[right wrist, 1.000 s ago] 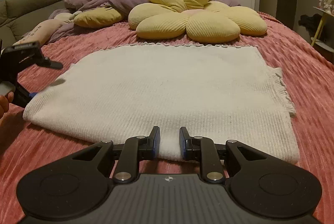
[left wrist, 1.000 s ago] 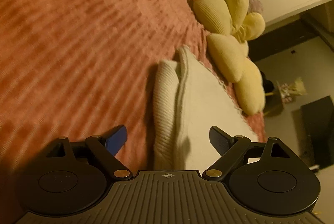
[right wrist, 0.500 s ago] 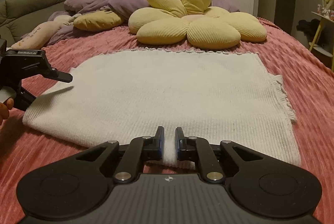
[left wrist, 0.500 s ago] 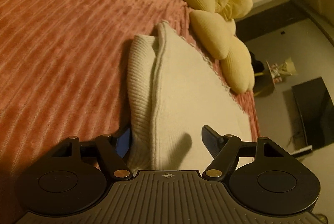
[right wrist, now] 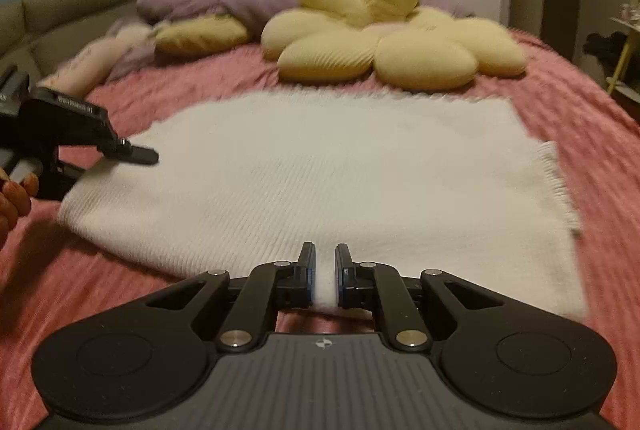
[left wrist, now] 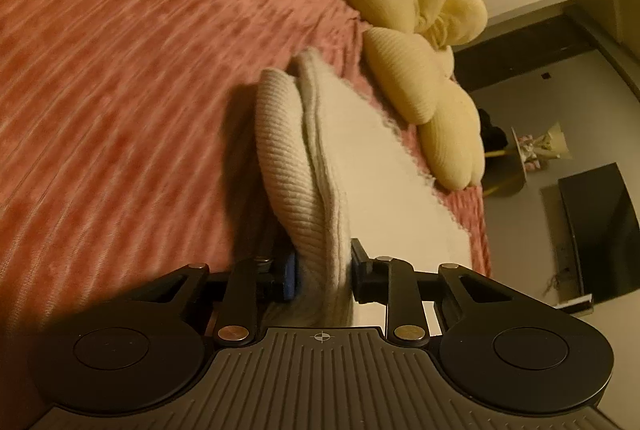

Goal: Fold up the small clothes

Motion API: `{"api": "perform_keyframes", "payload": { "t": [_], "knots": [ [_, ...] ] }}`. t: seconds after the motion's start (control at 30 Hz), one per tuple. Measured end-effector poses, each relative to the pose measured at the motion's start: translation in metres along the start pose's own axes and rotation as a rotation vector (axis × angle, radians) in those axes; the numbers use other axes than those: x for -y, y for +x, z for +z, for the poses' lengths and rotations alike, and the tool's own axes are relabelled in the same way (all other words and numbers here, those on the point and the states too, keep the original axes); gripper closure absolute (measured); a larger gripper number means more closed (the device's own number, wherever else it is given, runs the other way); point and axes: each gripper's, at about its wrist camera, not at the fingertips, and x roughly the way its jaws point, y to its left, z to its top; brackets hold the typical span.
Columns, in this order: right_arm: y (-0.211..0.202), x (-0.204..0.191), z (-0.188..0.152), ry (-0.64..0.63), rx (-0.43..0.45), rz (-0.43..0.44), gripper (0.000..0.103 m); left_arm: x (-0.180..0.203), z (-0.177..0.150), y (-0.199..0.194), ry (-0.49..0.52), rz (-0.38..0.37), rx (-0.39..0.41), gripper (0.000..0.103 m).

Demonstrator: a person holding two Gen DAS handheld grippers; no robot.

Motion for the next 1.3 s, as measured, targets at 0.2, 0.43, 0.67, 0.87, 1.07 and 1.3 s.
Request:
{"api": "perform_keyframes", "payload": {
  "t": [0.2, 0.43, 0.67, 0.87, 1.07, 1.3],
  "knots": [
    [-0.023, 0.030, -0.002, 0.091, 0.056, -0.046, 0.090, 0.071, -0.012, 0.001, 0.108, -0.082, 0.001, 0.077],
    [-0.038, 0.068, -0.003, 0.190, 0.094, -0.106, 0.090, 0.155, -0.071, 0.066, 0.305, -0.109, -0.094, 0.070],
    [-0.041, 0.087, -0.011, 0.209, 0.054, -0.112, 0.088, 0.159, -0.123, 0.089, 0.460, -0.030, -0.135, 0.028],
    [-0.036, 0.097, -0.004, 0.289, 0.045, -0.010, 0.072, 0.135, -0.140, 0.022, 0.562, 0.067, 0.012, 0.015],
    [-0.003, 0.104, 0.012, 0.458, -0.025, 0.174, 0.052, 0.107, -0.153, 0.018, 0.625, 0.218, -0.009, 0.015],
    [0.030, 0.101, 0.021, 0.529, -0.082, 0.210, 0.062, 0.106, -0.159, 0.044, 0.681, 0.297, 0.035, 0.014]
  ]
}}
